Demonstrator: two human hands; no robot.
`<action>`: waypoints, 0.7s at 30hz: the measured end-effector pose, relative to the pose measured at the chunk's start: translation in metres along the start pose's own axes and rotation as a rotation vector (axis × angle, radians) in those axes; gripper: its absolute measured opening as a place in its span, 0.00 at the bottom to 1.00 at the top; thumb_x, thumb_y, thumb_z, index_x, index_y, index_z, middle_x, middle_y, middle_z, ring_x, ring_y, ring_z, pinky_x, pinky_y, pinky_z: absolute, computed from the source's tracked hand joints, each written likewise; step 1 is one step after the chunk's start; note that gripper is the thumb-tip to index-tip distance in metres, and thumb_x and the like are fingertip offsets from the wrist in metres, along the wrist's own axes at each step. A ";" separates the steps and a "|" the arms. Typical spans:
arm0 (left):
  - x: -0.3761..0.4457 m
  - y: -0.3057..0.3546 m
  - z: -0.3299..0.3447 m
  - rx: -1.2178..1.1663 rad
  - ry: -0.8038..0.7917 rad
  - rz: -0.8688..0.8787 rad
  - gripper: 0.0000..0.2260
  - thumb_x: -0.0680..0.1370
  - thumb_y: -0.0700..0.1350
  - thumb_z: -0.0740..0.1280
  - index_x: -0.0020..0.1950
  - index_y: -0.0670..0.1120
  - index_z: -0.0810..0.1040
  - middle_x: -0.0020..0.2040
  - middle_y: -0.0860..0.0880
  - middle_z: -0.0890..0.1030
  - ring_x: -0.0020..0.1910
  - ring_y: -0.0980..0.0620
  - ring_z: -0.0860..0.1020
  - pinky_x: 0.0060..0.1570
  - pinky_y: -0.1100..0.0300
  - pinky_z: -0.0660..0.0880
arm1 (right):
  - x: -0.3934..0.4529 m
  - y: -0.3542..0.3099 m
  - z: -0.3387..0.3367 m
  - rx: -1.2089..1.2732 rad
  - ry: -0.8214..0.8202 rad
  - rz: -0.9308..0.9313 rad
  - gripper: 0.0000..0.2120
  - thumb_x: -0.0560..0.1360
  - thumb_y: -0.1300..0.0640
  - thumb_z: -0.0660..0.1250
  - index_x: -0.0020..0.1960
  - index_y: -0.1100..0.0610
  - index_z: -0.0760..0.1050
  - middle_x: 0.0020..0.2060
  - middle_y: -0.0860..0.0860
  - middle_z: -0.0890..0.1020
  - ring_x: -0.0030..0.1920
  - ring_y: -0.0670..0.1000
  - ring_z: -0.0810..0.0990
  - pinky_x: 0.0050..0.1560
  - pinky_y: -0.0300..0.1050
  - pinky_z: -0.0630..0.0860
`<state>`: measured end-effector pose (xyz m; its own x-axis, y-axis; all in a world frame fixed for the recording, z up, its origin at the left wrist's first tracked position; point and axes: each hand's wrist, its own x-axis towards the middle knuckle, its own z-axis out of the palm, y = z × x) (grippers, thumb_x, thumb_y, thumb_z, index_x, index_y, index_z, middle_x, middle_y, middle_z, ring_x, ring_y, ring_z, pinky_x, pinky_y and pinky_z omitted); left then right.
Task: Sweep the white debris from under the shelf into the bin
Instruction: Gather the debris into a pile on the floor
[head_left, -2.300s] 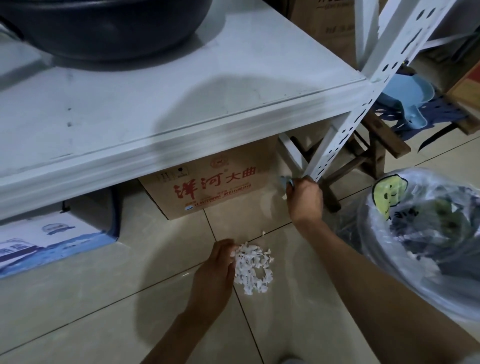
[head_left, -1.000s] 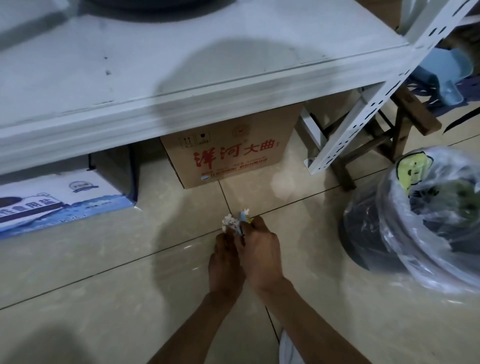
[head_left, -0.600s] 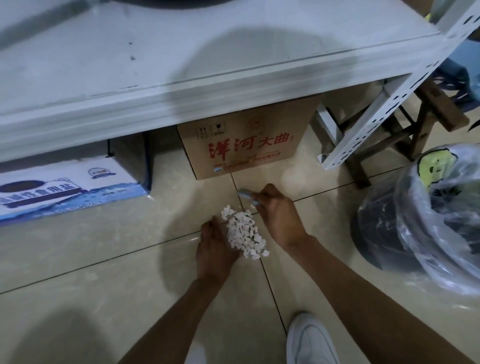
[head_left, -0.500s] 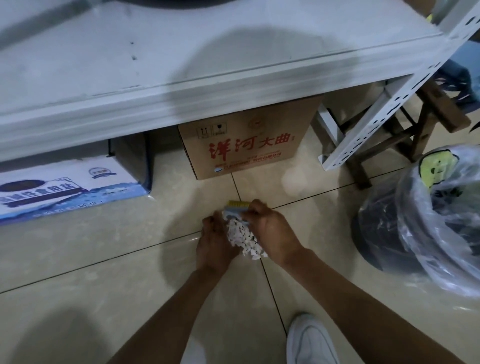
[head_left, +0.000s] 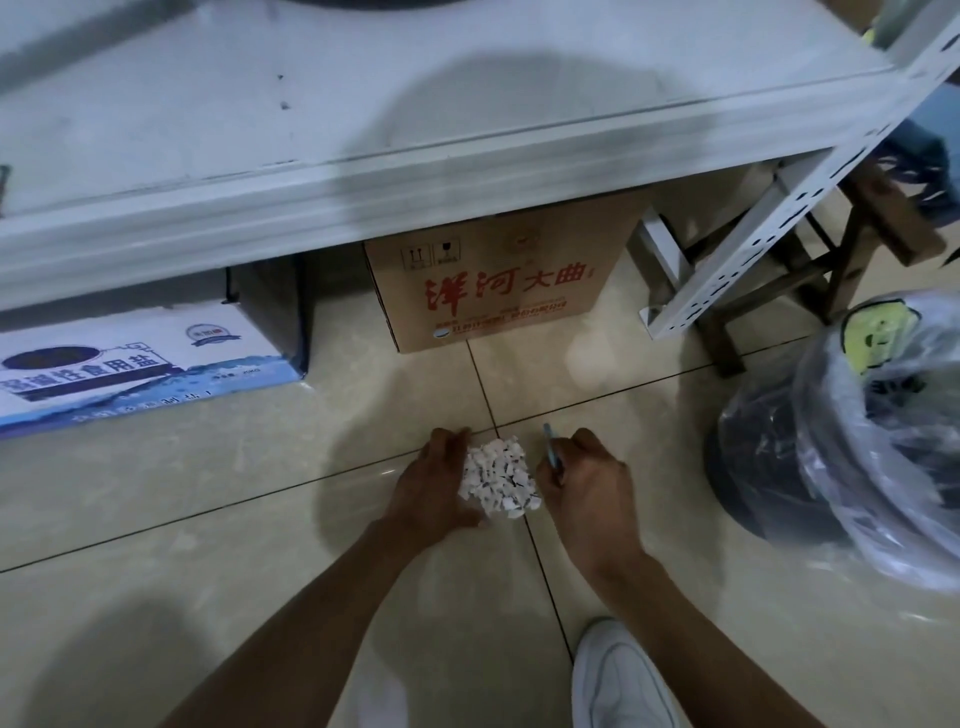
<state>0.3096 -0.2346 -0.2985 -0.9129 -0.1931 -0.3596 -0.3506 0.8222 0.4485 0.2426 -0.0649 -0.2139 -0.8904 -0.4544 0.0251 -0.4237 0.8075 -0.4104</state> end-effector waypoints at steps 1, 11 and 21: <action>-0.001 0.002 0.001 -0.002 0.002 -0.004 0.53 0.62 0.58 0.79 0.78 0.47 0.54 0.71 0.47 0.60 0.68 0.47 0.69 0.63 0.52 0.74 | -0.003 -0.008 0.005 0.013 -0.008 -0.014 0.02 0.67 0.63 0.72 0.39 0.62 0.80 0.33 0.56 0.78 0.22 0.53 0.76 0.24 0.45 0.77; -0.016 0.007 0.005 -0.123 0.094 -0.074 0.41 0.67 0.53 0.76 0.76 0.51 0.61 0.66 0.49 0.65 0.63 0.46 0.74 0.56 0.53 0.77 | -0.003 -0.051 0.028 0.088 0.046 -0.099 0.05 0.66 0.60 0.75 0.37 0.61 0.81 0.32 0.55 0.80 0.21 0.50 0.75 0.23 0.37 0.73; -0.012 0.006 0.008 -0.050 0.100 -0.098 0.49 0.64 0.59 0.77 0.77 0.48 0.54 0.67 0.47 0.63 0.64 0.47 0.72 0.58 0.52 0.77 | 0.018 0.004 -0.002 0.107 0.129 -0.069 0.03 0.69 0.66 0.71 0.38 0.61 0.79 0.32 0.54 0.75 0.24 0.53 0.74 0.26 0.41 0.70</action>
<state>0.3203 -0.2229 -0.2977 -0.8893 -0.3255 -0.3212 -0.4466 0.7693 0.4568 0.2247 -0.0688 -0.2139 -0.8766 -0.4499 0.1707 -0.4708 0.7282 -0.4980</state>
